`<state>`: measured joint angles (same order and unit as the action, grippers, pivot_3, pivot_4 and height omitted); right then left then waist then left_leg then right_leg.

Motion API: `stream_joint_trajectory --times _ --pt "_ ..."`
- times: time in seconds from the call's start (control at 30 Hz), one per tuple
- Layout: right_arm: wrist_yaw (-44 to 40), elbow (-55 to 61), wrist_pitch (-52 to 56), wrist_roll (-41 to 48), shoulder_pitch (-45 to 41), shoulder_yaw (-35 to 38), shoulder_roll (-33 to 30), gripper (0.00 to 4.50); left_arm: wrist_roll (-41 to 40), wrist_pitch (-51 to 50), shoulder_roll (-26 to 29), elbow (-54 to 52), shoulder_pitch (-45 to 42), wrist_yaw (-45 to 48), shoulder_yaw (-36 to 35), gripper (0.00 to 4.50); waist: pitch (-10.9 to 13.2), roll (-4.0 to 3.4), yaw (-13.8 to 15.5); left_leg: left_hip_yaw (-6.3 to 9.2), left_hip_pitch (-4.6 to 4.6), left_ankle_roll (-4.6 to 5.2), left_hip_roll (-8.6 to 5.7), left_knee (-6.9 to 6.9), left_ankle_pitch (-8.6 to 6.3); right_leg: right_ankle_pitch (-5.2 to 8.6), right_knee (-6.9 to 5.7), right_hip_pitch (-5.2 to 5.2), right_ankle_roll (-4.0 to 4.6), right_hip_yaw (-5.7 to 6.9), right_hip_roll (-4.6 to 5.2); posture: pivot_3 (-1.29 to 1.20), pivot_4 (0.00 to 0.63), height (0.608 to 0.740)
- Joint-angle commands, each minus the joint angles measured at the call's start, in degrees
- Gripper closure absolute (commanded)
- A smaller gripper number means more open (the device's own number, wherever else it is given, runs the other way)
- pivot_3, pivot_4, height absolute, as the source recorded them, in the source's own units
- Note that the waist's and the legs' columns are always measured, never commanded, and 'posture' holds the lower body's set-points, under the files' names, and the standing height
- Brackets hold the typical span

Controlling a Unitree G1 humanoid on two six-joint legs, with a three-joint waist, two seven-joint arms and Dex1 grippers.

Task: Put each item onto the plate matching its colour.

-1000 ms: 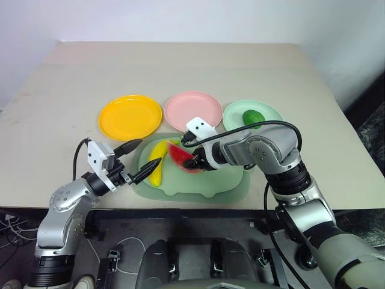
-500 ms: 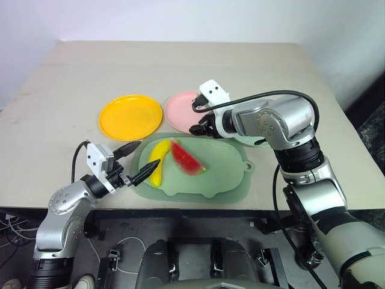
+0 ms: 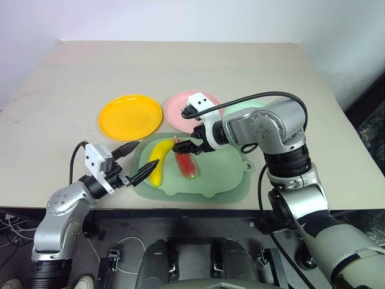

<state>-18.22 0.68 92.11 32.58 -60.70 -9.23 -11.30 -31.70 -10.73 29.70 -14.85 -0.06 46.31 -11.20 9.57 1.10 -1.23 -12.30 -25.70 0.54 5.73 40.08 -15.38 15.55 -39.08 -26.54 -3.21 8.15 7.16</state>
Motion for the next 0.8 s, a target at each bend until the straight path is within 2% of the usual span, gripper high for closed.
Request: stream_joint_trajectory --times 0.03,0.23,0.4,0.53,0.8 --pt "3.5 0.1 0.4 2.3 0.9 -0.6 0.7 0.03 -0.5 0.4 0.8 -2.0 -0.5 0.4 -0.9 0.0 0.0 0.0 0.0 0.0 0.0 0.0 0.0 0.0 0.0 0.0 0.0 0.0 0.0 0.0 0.0 0.0 0.15 0.695" --pt "7.2 -2.2 0.4 4.5 2.5 -3.4 1.0 0.03 -0.3 0.3 0.8 -1.3 -1.8 0.5 -0.5 0.0 0.0 0.0 -0.1 -0.01 -0.01 0.0 -0.01 0.0 0.0 0.0 -0.01 0.0 0.0 0.0 0.0 0.0 0.15 0.695" --pt "10.0 -3.4 0.4 2.9 3.7 -7.1 1.1 0.03 -0.3 0.3 0.7 -1.1 -2.0 0.6 -0.5 0.0 0.0 0.0 -0.1 -0.01 0.0 0.0 -0.01 0.0 0.0 0.0 0.0 0.0 0.0 0.0 -0.01 0.0 0.15 0.695" --pt "10.6 -5.1 0.4 1.3 4.0 -10.0 1.8 0.03 -0.1 0.4 0.6 -0.6 -2.5 0.8 -0.3 0.0 0.0 0.01 -0.3 0.0 0.06 0.0 0.0 0.0 0.0 0.0 -0.01 0.06 0.0 0.0 -0.01 0.0 0.15 0.695" --pt "8.0 -0.2 0.4 0.2 5.0 -16.8 -0.4 0.03 0.1 0.7 0.5 -0.1 -2.7 1.1 -0.4 0.0 -0.1 0.05 -0.9 0.02 0.18 -0.01 0.04 -0.01 -0.01 0.0 0.0 0.17 0.0 0.0 0.0 0.0 0.15 0.695"
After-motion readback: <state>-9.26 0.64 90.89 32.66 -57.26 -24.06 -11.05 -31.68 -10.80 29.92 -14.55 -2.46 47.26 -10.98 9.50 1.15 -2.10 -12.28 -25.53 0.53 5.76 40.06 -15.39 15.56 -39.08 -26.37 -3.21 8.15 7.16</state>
